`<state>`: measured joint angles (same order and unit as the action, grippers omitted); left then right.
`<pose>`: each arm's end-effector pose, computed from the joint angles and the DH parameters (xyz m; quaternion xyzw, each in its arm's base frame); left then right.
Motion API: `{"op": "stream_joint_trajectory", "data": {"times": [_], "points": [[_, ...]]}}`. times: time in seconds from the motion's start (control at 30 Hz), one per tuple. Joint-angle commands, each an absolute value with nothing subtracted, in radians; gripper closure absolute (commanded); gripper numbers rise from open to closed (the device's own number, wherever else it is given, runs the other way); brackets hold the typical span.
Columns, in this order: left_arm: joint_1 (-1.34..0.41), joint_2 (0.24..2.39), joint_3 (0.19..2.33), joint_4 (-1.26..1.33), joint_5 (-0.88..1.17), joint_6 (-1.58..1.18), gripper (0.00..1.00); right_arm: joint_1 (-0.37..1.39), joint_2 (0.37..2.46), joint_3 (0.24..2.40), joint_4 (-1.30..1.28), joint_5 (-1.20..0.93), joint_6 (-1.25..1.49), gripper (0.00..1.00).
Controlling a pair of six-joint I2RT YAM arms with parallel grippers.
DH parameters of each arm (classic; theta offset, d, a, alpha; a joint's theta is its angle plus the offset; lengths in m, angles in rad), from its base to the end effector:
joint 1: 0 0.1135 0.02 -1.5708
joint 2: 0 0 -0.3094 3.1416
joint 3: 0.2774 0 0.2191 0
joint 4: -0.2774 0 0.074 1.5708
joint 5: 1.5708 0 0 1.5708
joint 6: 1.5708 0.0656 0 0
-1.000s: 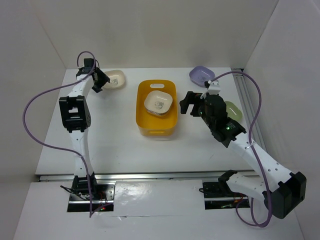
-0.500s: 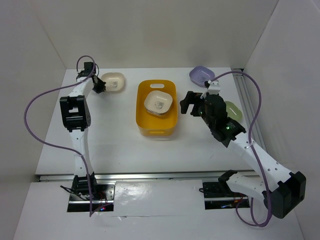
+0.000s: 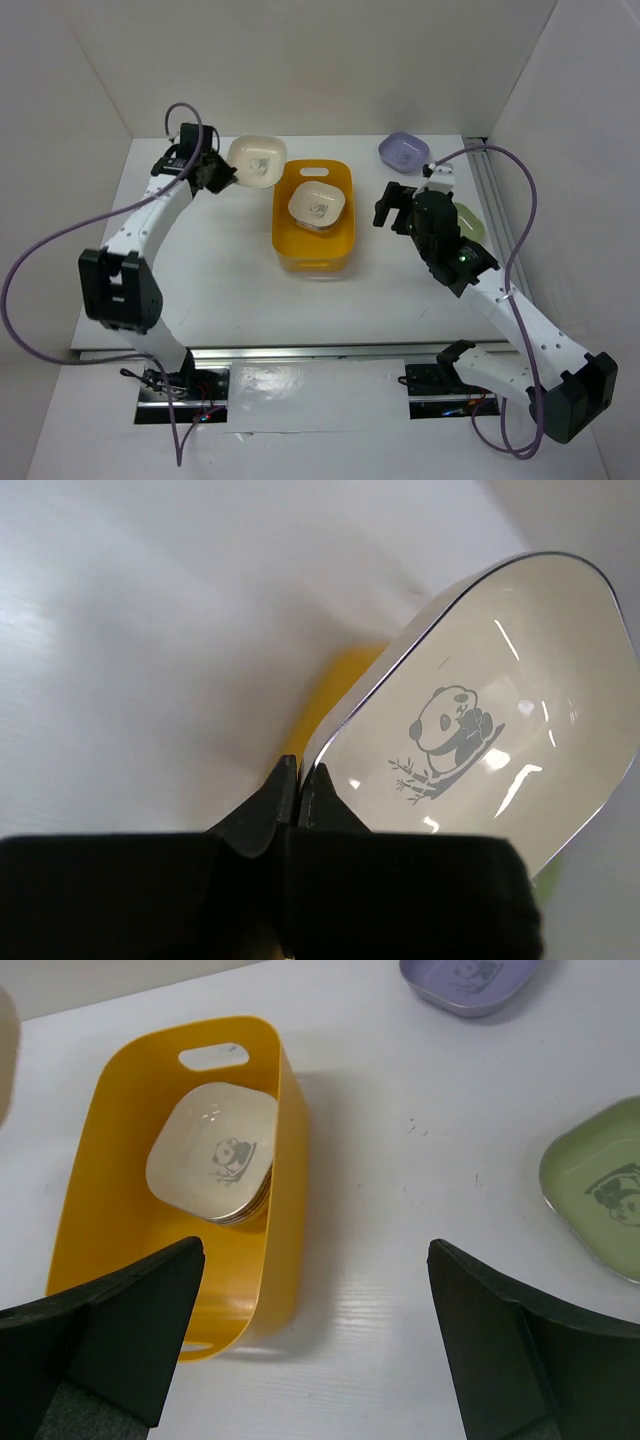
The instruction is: Place the plates into the plastic bin on the countertop
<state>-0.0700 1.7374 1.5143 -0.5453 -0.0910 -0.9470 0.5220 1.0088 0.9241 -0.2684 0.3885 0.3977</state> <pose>0.3897 -0.0214 0.3337 -0.4065 0.8251 -0.1534 0.3611 0.1828 0.0765 0.3707 0.0602 0.8102 0.1072 0.5731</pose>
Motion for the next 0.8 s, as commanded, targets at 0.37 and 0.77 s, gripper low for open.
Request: {"op": "stream_joint_trajectory", "data": {"times": [0.37, 0.77], "points": [[-0.495, 1.672, 1.529, -0.508, -0.248, -1.012, 1.0, 0.514, 0.897, 0.919, -0.314, 0.368, 0.428, 0.0], [-0.496, 1.907, 1.707, -0.561, -0.27, -1.023, 1.0, 0.514, 0.862, 0.9, -0.314, 0.368, 0.419, 0.0]]}}
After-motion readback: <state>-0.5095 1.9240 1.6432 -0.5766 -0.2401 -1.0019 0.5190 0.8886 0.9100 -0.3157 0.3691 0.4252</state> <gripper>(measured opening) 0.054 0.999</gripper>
